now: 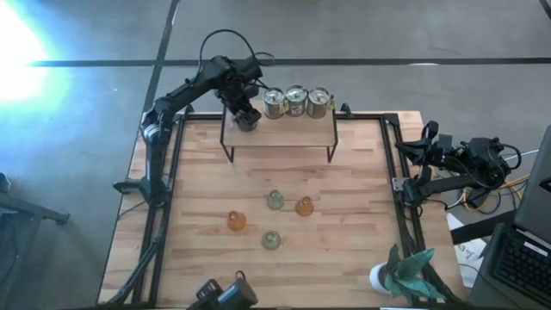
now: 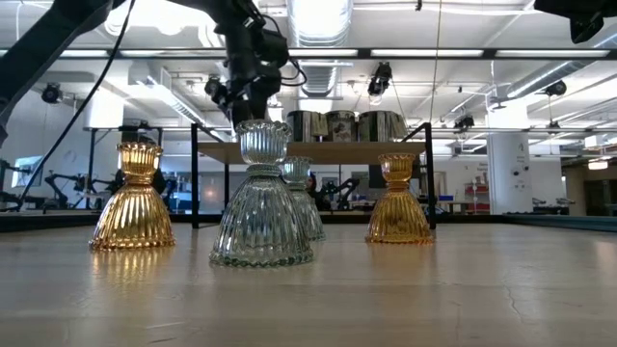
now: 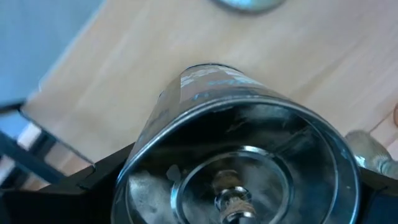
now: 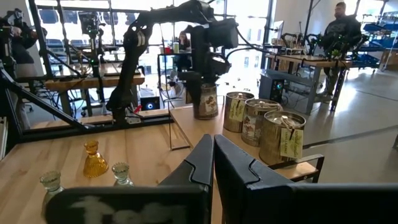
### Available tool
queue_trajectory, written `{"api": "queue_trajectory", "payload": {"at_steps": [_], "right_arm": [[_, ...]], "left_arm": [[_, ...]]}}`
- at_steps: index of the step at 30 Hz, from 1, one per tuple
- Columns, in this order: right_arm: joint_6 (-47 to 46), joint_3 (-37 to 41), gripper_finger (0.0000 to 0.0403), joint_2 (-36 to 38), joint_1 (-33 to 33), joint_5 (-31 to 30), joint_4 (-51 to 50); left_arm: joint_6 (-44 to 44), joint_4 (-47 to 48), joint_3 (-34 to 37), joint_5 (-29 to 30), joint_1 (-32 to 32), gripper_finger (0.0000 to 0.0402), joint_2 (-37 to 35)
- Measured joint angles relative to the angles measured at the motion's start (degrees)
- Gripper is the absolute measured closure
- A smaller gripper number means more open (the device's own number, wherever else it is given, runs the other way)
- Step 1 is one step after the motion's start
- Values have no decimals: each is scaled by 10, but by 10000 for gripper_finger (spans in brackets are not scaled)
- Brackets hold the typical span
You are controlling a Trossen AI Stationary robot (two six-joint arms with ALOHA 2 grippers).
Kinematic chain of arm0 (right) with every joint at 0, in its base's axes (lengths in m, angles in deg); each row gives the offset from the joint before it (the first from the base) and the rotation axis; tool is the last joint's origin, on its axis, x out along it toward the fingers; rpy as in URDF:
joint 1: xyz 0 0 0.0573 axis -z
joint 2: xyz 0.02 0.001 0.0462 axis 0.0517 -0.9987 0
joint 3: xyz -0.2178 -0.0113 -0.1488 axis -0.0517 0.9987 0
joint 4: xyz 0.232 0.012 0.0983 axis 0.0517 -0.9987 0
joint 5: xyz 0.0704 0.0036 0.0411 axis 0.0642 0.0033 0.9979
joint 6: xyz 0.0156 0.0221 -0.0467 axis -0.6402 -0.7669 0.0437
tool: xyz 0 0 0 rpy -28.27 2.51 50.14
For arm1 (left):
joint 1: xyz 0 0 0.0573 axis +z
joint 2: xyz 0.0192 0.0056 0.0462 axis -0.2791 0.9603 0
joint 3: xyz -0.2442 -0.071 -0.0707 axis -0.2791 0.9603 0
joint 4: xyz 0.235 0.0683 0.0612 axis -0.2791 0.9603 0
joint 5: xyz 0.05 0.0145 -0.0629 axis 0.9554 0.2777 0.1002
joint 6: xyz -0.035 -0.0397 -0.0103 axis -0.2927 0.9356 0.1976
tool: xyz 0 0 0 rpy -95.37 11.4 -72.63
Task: Pick & Place candle stick holders
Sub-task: Put the silver scented candle on the shelf
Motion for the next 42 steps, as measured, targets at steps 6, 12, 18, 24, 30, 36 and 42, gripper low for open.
{"api": "queue_trajectory", "payload": {"at_steps": [6,12,18,24,30,36,42], "right_arm": [[1,0,394,0,0,0,0],[0,0,394,0,0,0,0],[0,0,394,0,0,0,0],[1,0,394,0,0,0,0],[0,0,394,0,0,0,0],[0,0,394,0,0,0,0],[1,0,394,0,0,0,0]], "left_arm": [[-12,-18,1,14,0,11,1],[-10,-36,1,21,0,5,1],[-10,-48,-9,22,0,3,1],[-16,-48,-42,29,0,2,1],[-16,-25,-97,42,-1,2,1],[-21,-34,-121,67,-6,2,-31],[-7,-46,-96,133,-25,2,-106]]}}
